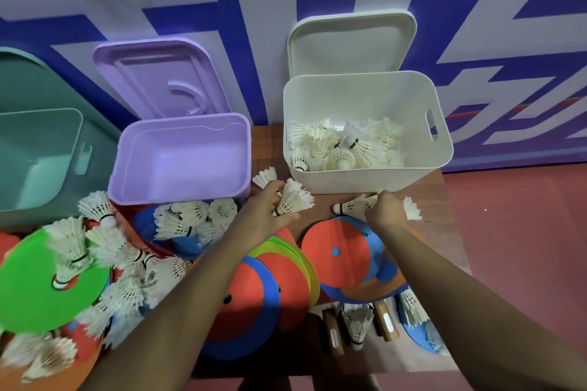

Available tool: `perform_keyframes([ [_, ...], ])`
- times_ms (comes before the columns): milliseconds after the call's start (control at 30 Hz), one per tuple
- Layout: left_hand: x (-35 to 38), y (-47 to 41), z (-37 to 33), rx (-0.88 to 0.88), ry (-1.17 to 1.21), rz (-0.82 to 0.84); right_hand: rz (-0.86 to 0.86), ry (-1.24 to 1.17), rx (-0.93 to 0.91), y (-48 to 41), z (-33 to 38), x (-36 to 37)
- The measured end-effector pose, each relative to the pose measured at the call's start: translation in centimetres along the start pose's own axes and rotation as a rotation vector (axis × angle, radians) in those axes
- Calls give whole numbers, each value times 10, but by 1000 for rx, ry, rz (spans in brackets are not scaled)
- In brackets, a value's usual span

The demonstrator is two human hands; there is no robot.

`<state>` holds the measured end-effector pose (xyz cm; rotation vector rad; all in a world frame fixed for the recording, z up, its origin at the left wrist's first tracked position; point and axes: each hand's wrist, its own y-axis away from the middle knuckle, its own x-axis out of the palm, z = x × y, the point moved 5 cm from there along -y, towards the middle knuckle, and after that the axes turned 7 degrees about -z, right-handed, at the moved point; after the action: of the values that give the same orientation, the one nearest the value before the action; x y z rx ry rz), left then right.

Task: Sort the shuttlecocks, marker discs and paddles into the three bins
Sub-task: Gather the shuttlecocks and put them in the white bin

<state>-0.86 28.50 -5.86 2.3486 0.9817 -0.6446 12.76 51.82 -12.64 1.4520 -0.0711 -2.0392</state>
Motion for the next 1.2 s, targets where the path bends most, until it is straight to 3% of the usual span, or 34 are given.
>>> perform_keyframes([
  [167, 17, 13, -12, -25, 23, 35, 75, 43, -73, -9, -16, 9],
  [400, 33, 13, -25, -46, 19, 25, -133, 4, -230, 5, -10, -36],
  [500, 41, 8, -30, -52, -40, 29, -174, -146, -281, 17, -15, -57],
  [633, 55, 7, -43, -64, -36, 103, -20, -559, -252, 36, -23, -74],
  [867, 87, 6, -81, 32, 44, 243, 144, -707, -271, 49, -20, -82],
  [1000, 102, 3, -93, 19, 116, 211, 153, -701, -345, 49, -12, -79],
  [1100, 107, -5, -89, -57, 209, 171, 83, -671, -266, 28, -26, -94],
  [1200, 109, -9, -85, -89, 212, 156, -29, -344, -163, -12, -65, -99],
])
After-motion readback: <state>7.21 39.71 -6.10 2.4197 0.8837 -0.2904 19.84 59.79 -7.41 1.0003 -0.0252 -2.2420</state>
